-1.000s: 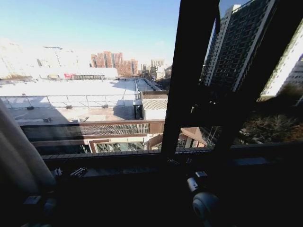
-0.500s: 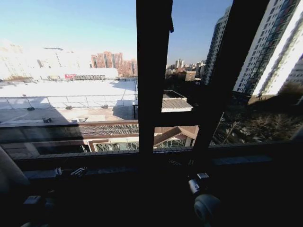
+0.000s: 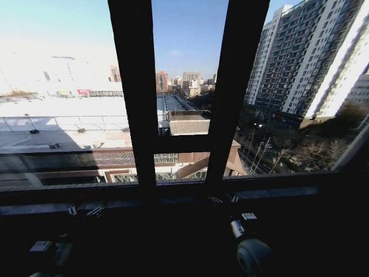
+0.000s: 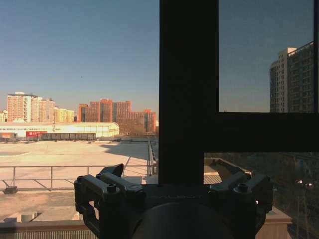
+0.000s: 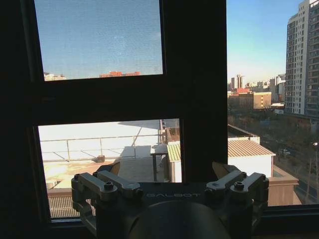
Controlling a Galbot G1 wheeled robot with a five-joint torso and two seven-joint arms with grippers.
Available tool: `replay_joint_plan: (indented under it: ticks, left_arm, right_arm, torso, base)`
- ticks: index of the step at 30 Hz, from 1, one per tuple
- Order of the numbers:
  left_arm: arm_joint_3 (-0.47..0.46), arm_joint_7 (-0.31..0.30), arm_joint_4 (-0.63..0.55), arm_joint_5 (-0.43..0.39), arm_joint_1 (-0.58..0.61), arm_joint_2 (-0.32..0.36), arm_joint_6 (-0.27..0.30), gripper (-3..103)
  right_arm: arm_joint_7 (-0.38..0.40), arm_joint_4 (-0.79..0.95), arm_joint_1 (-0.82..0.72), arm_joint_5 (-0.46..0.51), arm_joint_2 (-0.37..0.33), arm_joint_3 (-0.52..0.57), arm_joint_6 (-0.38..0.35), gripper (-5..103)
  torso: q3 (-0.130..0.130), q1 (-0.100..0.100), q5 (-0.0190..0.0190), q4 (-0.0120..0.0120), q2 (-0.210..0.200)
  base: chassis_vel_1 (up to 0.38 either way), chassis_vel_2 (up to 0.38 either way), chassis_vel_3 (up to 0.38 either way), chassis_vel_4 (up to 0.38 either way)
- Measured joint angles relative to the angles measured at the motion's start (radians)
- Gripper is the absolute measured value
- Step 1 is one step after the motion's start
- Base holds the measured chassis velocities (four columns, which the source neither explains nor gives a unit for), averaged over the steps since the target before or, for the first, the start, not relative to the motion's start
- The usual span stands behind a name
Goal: Open the curtains by pulling them apart, changing their state from closed to fully open.
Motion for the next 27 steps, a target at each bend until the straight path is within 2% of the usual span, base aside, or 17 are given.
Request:
replay_joint_plan:
  ticks: [14, 16, 21, 27]
  left_arm:
    - [0.000, 0.000, 0.010, 0.001, 0.005, -0.002, -0.012, 100]
    - [-0.002, 0.000, 0.005, 0.001, 0.008, 0.000, -0.012, 100]
    - [-0.004, 0.000, 0.012, 0.000, 0.009, 0.003, -0.017, 100]
    - [0.002, 0.000, 0.024, 0.000, 0.007, 0.000, -0.029, 100]
  right_arm:
    - [-0.002, -0.016, -0.001, -0.001, 0.002, 0.004, 0.000, 100]
    - [-0.002, -0.017, 0.000, -0.001, 0.003, 0.004, 0.000, 100]
    - [-0.002, -0.017, 0.003, -0.003, 0.008, 0.000, 0.001, 100]
    - [-0.001, -0.010, 0.000, -0.004, 0.003, 0.003, 0.001, 100]
  torso:
    - [0.000, 0.000, 0.0000, -0.0002, 0.000]
    - [0.000, 0.000, 0.0007, -0.0003, 0.000]
    - [0.000, 0.000, -0.0011, 0.0003, 0.000]
    - [0.000, 0.000, -0.0002, 0.0000, 0.000]
  base:
    - [-0.228, -0.416, 0.240, 0.416]
    - [-0.017, -0.329, 0.003, 0.310]
    - [0.053, -0.311, -0.038, 0.290]
    - [0.091, -0.301, -0.093, 0.291]
